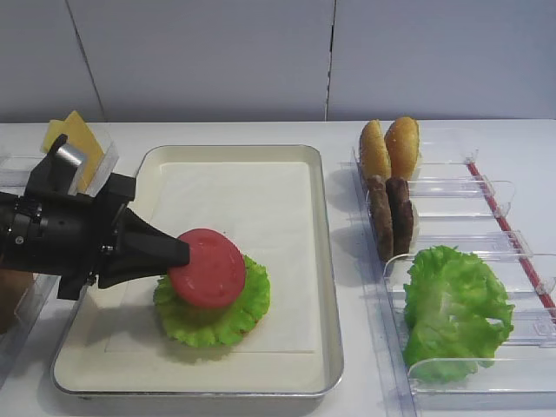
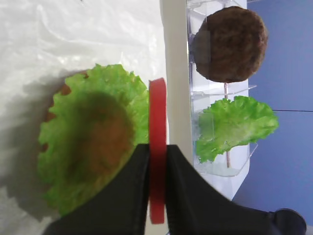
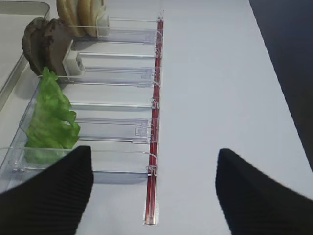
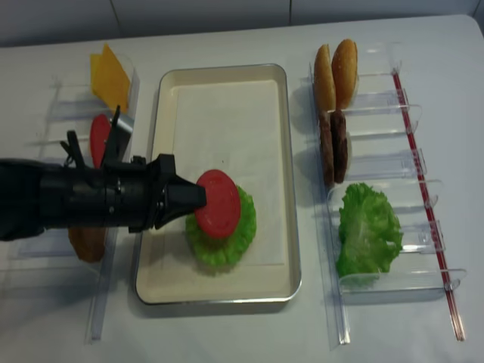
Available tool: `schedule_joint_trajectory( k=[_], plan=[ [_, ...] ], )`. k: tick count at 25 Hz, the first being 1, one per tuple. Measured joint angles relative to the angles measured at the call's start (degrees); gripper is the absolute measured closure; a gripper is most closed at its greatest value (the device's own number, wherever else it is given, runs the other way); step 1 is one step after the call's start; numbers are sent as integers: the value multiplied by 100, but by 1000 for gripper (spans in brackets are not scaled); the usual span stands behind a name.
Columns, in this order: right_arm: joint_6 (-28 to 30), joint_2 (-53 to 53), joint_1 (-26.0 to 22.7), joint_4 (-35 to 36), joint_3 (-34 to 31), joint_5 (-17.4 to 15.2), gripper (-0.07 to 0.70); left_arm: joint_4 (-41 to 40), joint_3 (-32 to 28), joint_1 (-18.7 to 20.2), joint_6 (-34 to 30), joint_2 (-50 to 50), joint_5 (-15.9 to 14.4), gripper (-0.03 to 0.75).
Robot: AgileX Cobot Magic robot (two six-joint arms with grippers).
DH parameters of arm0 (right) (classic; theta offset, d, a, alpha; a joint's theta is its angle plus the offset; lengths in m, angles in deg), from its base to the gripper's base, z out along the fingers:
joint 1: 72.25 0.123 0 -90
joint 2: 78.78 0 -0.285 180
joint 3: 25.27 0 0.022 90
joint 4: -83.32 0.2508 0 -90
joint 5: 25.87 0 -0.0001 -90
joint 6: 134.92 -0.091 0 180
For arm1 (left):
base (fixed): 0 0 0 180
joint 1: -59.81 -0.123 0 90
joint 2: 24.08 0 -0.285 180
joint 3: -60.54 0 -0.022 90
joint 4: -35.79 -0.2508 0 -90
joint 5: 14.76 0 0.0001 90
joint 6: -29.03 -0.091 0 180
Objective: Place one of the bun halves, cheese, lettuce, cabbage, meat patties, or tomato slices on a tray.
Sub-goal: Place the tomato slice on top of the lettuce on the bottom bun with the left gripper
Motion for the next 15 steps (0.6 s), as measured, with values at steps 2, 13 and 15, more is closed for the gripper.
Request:
schedule_joint_trajectory(
  k=[2,13,15],
  plan=[
    [0,0,0,0,0,0,89,7,0,0,0,66,0,636],
    [0,0,0,0,0,0,89,142,0,0,-58,238,-91,636],
    [0,0,0,0,0,0,89,152,0,0,-68,238,-91,636]
  ],
)
